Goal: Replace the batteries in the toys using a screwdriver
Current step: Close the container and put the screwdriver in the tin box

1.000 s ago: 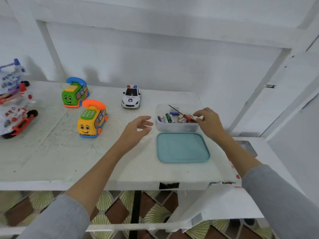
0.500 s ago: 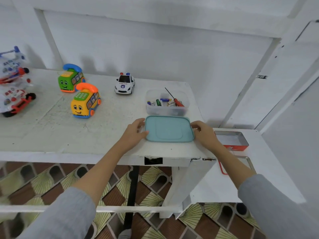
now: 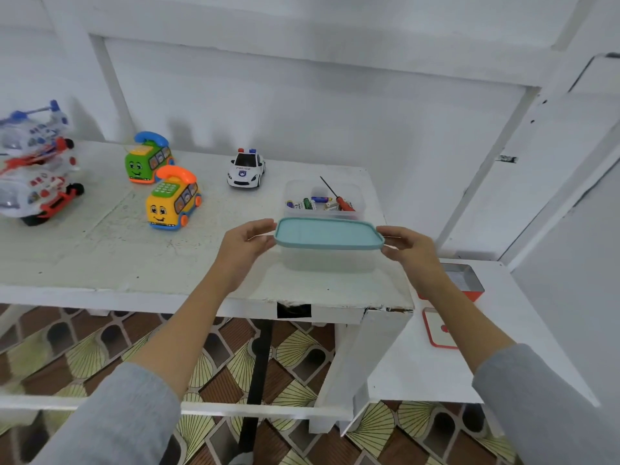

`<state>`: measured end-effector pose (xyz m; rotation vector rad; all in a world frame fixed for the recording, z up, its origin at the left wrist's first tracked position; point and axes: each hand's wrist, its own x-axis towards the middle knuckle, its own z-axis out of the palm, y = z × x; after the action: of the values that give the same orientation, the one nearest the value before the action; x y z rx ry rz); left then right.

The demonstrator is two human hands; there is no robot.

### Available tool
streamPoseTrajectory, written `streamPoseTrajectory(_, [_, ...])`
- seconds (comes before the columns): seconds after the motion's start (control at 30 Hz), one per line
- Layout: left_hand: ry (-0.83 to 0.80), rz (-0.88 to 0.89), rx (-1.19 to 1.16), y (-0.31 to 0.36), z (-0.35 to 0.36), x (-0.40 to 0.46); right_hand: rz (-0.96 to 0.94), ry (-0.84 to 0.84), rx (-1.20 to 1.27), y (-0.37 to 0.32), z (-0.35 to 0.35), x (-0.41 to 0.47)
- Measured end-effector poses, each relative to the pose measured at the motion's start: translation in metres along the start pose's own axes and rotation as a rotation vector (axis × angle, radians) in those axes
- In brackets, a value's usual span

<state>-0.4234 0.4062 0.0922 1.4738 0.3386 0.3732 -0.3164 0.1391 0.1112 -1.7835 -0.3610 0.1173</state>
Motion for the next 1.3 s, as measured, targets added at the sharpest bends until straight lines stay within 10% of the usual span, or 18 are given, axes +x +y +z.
streamPoseTrajectory(0.97, [0.221, -0.017, -0.141, 0.029, -0.004, 0.080, 0.001, 0.011, -0.126, -0.028, 0.032, 0.090])
streamPoseTrajectory(1.3, [0.364, 0.009, -0.248, 0.046, -0.029, 0.158, -0.108, -0.130, -1.074, -0.007, 0.057, 0.161])
